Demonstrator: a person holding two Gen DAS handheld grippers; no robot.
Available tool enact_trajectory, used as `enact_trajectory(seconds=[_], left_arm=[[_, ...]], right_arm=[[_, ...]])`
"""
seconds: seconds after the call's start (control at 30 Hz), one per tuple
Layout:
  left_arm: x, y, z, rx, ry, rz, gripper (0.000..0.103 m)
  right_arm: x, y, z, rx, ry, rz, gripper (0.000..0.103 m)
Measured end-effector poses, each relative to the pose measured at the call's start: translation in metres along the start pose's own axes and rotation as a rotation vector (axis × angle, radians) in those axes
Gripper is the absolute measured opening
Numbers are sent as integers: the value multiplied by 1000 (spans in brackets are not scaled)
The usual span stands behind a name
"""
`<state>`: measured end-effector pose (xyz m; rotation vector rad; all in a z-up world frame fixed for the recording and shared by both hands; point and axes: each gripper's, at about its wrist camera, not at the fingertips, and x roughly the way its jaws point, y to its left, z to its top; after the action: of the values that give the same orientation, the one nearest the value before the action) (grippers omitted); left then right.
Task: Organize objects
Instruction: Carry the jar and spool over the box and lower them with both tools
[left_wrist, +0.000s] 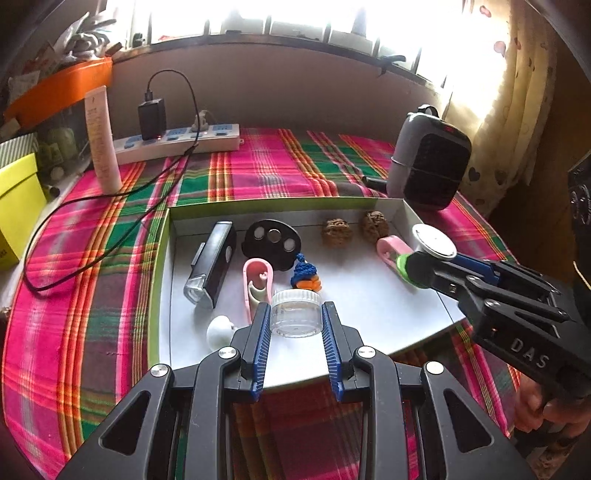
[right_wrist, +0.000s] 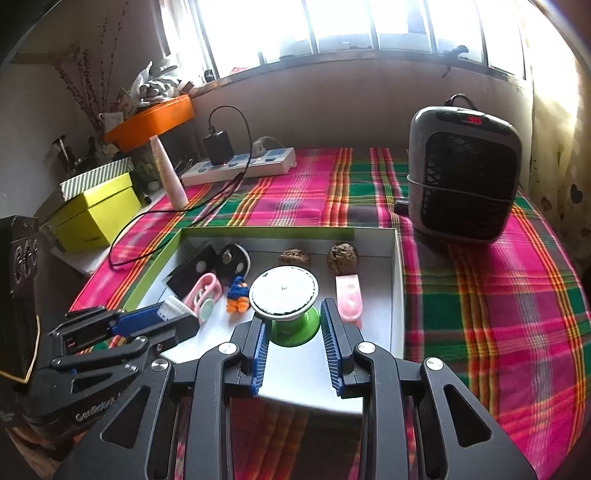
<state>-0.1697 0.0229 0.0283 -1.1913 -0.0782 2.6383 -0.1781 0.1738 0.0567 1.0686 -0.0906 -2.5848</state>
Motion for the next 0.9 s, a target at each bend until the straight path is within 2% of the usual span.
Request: enact_trajectory(seconds=[0.3, 0.53, 0.9], left_arm=[[16, 0, 2, 13, 29, 11, 25], [17, 2, 3, 12, 21, 10, 25], [22, 3, 0, 14, 32, 18, 26]], right_arm=[[26, -1, 11, -18, 36, 0, 29], [42, -1, 13, -26, 64, -6, 29], [47, 1, 11, -42, 74, -16, 29]])
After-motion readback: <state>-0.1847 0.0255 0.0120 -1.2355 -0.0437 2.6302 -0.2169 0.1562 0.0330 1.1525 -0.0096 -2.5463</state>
